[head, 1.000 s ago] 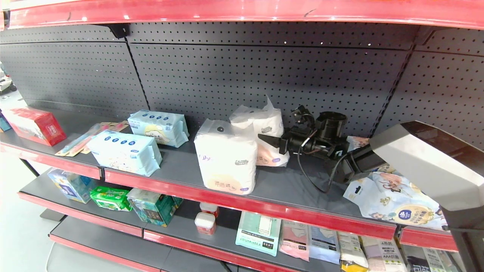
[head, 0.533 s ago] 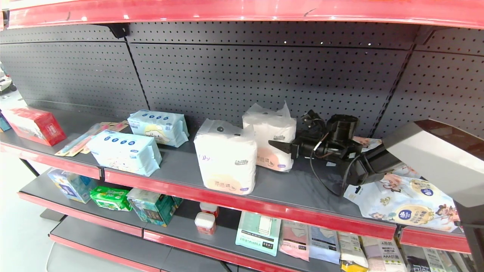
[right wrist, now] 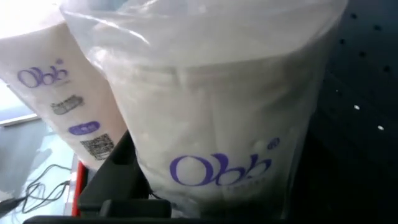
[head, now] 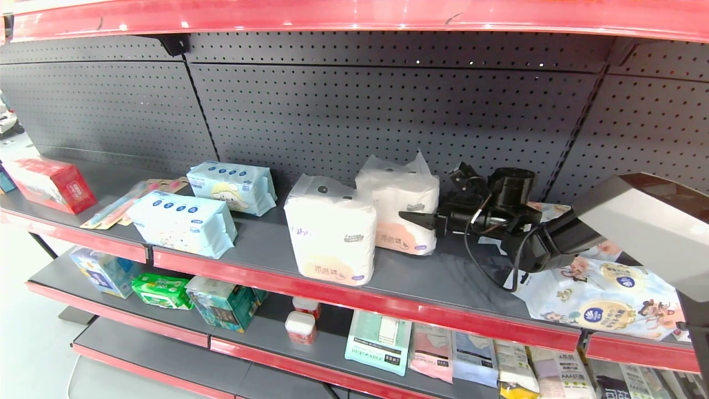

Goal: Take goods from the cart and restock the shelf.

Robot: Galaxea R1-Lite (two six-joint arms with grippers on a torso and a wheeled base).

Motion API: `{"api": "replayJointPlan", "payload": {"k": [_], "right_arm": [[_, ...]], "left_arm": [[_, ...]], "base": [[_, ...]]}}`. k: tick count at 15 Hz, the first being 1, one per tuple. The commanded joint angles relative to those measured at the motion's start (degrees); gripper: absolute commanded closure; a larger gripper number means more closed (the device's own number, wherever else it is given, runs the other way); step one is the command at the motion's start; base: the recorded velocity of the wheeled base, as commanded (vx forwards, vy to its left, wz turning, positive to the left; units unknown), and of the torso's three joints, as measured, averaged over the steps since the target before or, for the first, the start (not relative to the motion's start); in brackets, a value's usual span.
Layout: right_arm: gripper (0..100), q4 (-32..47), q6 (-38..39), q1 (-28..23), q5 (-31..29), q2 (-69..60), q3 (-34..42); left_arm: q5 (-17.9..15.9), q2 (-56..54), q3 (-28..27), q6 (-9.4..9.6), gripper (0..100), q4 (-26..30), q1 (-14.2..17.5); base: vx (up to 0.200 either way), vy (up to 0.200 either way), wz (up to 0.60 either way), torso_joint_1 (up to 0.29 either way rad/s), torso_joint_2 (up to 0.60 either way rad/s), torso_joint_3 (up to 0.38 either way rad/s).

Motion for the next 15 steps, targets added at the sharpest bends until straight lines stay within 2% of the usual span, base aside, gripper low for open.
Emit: {"api": "replayJointPlan", "payload": {"k": [1,6,10,15], "right_arm": [[100,-0.09,-0.14,0.99,0.32,0.25,-0.26],[100,-0.09,-0.23,3.1,-0.21,2.01,-1.49],[100,0.0,0.38,3.36,-5.84,2.45,-1.84],[100,0.0,0.21,3.36,-6.36,3.68,-6.76]], "left_arm": [[0.04,0.05,0.0,0.0,0,-0.01,0.0],[0.04,0.05,0.0,0.0,0,-0.01,0.0],[0.04,0.05,0.0,0.0,0,-0.01,0.0],[0.04,0.05,0.0,0.0,0,-0.01,0.0]], "base": [[0.0,0.0,0.0,0.0,0.0,0.0],[0.0,0.0,0.0,0.0,0.0,0.0],[0.0,0.0,0.0,0.0,0.0,0.0],[0.0,0.0,0.0,0.0,0.0,0.0]]}}
